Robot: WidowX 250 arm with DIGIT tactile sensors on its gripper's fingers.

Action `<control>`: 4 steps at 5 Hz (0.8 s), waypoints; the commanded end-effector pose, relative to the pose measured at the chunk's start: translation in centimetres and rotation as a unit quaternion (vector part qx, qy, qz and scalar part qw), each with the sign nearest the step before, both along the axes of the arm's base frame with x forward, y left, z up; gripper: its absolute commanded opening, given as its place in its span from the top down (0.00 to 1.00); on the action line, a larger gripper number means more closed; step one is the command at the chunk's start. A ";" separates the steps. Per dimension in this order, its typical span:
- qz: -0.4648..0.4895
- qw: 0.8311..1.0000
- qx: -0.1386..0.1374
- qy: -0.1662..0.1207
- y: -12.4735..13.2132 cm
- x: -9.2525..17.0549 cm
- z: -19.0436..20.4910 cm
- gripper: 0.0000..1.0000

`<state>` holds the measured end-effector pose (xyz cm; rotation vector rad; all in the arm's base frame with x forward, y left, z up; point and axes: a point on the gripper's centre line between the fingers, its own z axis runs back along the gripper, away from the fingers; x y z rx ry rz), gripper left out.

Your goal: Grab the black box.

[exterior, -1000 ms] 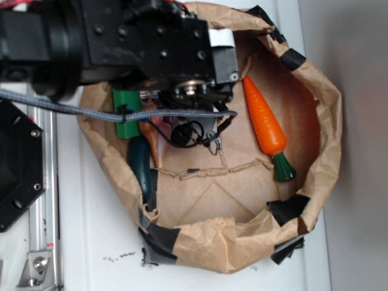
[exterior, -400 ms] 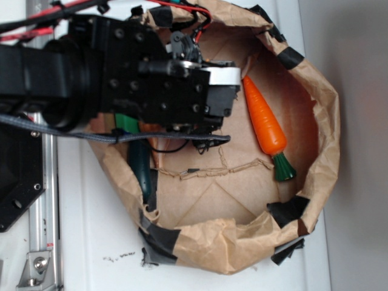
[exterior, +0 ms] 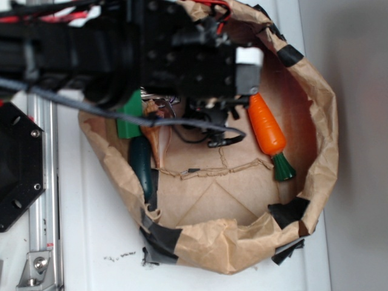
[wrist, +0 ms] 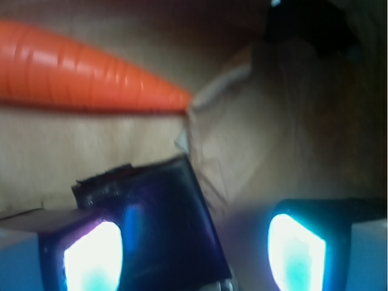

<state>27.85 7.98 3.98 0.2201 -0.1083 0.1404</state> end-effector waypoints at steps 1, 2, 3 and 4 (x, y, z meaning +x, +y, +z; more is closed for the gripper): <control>0.012 0.999 -0.004 0.038 1.9 0.2 -2.9 0.00; 0.002 0.999 -0.027 0.046 1.1 0.3 -3.0 0.00; -0.033 0.997 -0.042 0.056 -0.7 -0.5 -2.6 0.00; -0.031 0.997 -0.042 0.053 -1.4 -1.0 -2.5 0.03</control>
